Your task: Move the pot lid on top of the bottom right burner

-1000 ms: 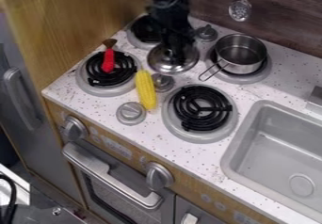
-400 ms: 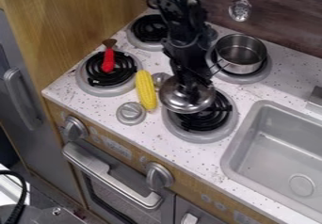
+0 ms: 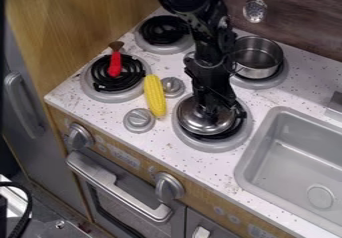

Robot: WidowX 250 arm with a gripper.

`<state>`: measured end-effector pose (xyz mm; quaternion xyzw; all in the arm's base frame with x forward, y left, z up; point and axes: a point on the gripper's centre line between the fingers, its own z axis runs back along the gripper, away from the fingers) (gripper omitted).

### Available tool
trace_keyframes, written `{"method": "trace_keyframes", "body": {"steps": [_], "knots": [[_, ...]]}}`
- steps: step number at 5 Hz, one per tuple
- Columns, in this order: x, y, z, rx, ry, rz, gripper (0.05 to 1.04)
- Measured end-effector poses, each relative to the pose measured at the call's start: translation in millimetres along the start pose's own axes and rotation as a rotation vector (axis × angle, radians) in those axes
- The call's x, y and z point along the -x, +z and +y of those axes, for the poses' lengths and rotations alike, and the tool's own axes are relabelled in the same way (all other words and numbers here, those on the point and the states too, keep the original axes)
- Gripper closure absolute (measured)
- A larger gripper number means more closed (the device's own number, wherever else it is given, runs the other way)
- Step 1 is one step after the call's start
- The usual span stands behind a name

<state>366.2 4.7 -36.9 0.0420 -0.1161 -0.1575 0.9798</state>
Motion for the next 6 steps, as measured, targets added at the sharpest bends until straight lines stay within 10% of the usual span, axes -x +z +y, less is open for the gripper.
{"method": "trace_keyframes", "body": {"steps": [3, 5, 6], "knots": [[-12.3, -8.4, -4.1, 0.02, 0.001, -0.002, 0.76], [-18.8, 36.6, 0.5, -0.022, 0.023, -0.038, 0.167], [-19.3, 58.8, 2.5, -0.016, 0.042, -0.052, 0.084]]}}
